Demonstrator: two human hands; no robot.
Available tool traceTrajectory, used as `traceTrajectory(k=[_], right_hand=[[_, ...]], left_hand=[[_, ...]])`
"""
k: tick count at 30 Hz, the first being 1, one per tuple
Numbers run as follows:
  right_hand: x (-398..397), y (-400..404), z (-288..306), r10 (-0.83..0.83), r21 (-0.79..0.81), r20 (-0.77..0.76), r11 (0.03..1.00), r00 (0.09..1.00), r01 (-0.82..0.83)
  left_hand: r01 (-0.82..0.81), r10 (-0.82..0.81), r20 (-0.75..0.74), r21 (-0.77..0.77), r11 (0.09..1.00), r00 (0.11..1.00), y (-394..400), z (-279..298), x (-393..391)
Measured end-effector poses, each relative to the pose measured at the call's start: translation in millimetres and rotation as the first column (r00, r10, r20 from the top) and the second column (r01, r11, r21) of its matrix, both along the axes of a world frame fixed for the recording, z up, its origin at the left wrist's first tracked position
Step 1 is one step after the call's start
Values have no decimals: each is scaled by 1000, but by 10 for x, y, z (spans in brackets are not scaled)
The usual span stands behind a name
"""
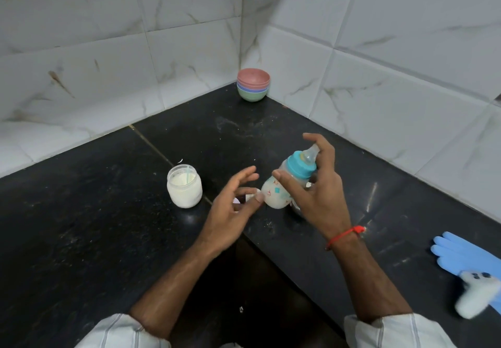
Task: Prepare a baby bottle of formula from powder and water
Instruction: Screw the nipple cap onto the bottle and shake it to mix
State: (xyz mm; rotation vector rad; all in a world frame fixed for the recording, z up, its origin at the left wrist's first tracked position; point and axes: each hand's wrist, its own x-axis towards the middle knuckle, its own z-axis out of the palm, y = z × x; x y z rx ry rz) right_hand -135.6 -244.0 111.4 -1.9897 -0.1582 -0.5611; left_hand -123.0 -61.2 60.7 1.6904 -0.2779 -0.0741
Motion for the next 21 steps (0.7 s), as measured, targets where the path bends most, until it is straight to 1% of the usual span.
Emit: traceTrajectory(k=[3,5,7,9,10,11,13,14,15,17,21], right_hand=[[1,111,-32,61,-24,-8,998,998,-61],[0,215,-43,71,-10,-18,997,997,-71],[12,284,-43,103,14,-72,995,992,-102],[57,250,0,194,63,-141,980,971,-187],[80,202,53,278,123,-182,958,943,-258],[105,145,121,380,200,-226,919,897,-339],[133,74,248,577,343,-290,807,763,-481],[138,70,275,634,398,-289,761,717,-512],[134,90,287,660,451,-267,730,703,-513],[126,177,281,626,507,-211,727,751,-463],[118,332,190,496,490,-142,787,856,-375]], left_hand=[[131,-136,54,94,987,989,-129,56,-78],[129,-134,52,95,987,990,-216,79,-54],[67,-75,58,138,988,995,-261,102,-7],[99,-107,33,182,978,994,-239,150,25],[156,-161,8,194,969,987,-218,176,26],[219,-219,-21,201,955,975,-201,208,12],[306,-300,-63,162,938,952,-197,251,-27],[325,-320,-58,127,937,946,-209,263,-42],[320,-317,-37,103,942,948,-227,260,-42],[254,-255,0,63,965,967,-269,257,-30],[91,-92,36,16,996,995,-291,214,-25]])
